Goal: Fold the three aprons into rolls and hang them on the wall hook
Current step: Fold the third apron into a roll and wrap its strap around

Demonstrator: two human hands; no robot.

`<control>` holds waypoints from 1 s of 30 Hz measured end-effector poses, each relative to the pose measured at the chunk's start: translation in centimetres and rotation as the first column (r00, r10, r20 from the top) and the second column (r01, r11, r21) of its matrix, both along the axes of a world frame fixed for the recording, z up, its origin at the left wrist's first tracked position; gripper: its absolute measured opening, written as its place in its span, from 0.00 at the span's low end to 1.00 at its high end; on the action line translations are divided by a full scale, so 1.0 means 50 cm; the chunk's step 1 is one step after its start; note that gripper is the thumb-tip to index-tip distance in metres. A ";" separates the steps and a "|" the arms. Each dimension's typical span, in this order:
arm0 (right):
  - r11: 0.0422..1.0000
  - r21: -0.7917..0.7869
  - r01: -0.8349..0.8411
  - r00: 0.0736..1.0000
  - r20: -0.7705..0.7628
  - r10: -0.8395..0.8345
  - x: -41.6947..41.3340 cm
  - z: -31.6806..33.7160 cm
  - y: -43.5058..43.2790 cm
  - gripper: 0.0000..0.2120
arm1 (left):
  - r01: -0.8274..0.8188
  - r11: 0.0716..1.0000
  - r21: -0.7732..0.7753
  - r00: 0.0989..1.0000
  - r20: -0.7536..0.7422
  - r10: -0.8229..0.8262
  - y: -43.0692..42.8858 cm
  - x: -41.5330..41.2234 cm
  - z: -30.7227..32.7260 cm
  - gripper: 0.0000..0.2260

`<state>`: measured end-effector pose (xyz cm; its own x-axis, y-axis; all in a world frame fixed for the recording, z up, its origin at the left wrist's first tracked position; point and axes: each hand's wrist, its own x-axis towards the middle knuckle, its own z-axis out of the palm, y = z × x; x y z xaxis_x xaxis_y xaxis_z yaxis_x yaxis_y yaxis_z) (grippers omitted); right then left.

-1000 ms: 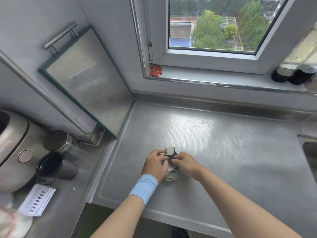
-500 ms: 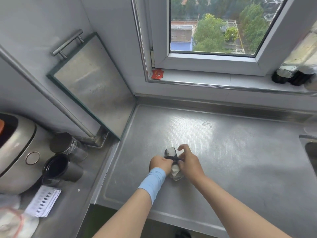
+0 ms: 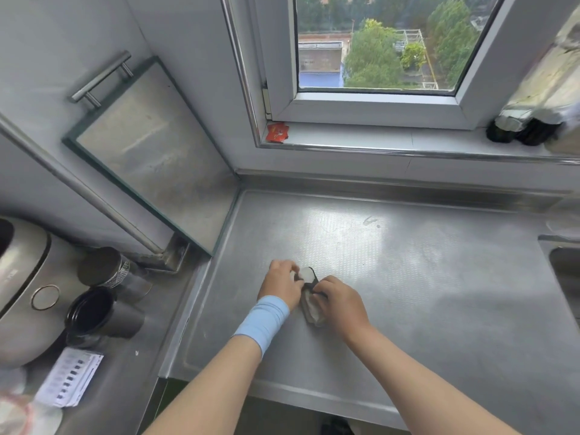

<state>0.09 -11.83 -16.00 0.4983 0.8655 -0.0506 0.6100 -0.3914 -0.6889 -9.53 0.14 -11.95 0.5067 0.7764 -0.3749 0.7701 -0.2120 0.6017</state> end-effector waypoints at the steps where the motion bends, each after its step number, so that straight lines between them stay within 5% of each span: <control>1: 1.000 0.015 -0.010 1.000 0.001 0.010 0.003 -0.002 -0.002 0.02 | 0.075 0.997 0.003 0.996 -0.039 -0.075 0.013 0.004 -0.001 0.18; 3: 0.999 0.028 -0.020 1.000 -0.019 0.021 0.009 -0.004 -0.003 0.02 | 0.165 0.980 -0.111 0.975 -0.129 -0.179 0.032 0.021 -0.006 0.25; 5: 0.999 0.036 0.027 0.997 -0.077 -0.024 0.012 0.000 0.001 0.02 | 0.182 0.966 -0.183 0.957 -0.192 -0.216 0.037 0.035 -0.015 0.20; 7: 0.991 0.029 0.130 0.981 -0.148 -0.124 0.016 0.017 0.007 0.03 | 0.068 0.965 -0.252 0.979 -0.168 -0.113 0.041 0.039 -0.024 0.13; 9: 0.982 0.016 0.187 0.966 -0.186 -0.181 0.027 0.037 0.016 0.04 | -0.077 0.869 -0.489 0.997 -0.065 0.051 0.033 0.032 -0.025 0.10; 14: 0.991 0.008 0.137 0.963 -0.234 -0.131 0.061 0.106 0.036 0.04 | -0.066 0.657 -0.751 0.957 0.140 0.256 0.034 0.033 0.020 0.04; 17: 0.994 0.014 0.107 0.969 -0.224 -0.101 0.077 0.162 0.063 0.04 | 0.017 0.695 -0.719 0.960 0.206 0.191 0.049 0.044 0.078 0.04; 21: 0.997 -0.012 0.075 0.988 -0.132 -0.076 0.095 0.254 0.114 0.04 | -0.138 0.768 -0.625 0.918 0.210 0.337 0.081 0.053 0.162 0.05; 25: 0.997 0.043 0.070 0.997 0.009 -0.070 0.093 0.338 0.165 0.05 | -0.166 0.748 -0.643 0.879 0.247 0.408 0.099 0.060 0.258 0.09; 30: 0.954 0.190 0.234 0.970 -0.116 -0.215 0.114 0.435 0.236 0.06 | -0.005 0.870 -0.493 0.756 0.568 0.326 0.139 0.047 0.336 0.11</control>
